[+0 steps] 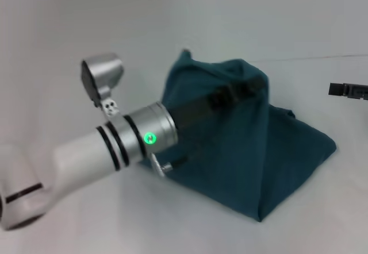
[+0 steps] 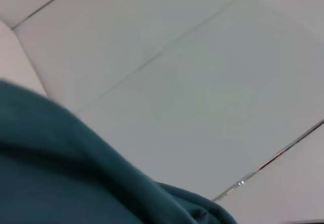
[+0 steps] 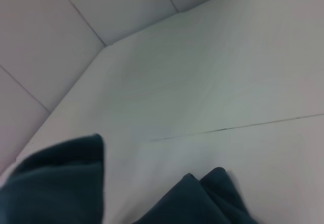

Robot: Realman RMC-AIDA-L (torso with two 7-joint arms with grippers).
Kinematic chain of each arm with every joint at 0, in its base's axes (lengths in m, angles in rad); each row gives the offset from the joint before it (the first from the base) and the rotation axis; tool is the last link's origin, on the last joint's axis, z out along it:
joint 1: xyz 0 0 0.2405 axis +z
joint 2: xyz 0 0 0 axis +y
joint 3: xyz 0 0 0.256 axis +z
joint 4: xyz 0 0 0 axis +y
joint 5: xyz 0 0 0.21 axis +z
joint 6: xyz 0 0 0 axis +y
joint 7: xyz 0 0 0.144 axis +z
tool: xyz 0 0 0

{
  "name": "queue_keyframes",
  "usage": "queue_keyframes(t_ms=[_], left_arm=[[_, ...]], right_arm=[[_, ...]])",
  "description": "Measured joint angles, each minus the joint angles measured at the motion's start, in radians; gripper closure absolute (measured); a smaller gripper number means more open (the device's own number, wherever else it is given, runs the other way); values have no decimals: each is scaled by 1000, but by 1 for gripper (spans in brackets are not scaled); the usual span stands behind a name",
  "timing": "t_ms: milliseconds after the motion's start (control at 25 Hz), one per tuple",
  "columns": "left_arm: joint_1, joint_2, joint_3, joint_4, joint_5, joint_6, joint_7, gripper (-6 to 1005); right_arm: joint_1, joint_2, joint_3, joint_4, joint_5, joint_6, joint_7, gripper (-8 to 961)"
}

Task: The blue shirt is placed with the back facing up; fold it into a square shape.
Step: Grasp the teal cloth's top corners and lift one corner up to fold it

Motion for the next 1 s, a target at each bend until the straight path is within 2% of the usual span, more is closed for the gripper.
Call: queue_keyframes(t_ms=[160,440,680,1000], left_arm=[[-20,0,-59,-98,1,-11,87,903],[-27,0,-98,-144,10,0,136,901],[-31,0,-100,-130,10,22,129,900],[-19,0,-91,-39,10,99,65,902]], right_arm=[[6,1,-2,0,0,-6,-12,35],[6,7,-8,0,-1,-9,-21,37],[-1,17,-60,10,-1,-7,-46,46],[-10,46,-131,16,-4,-13,-118,122]])
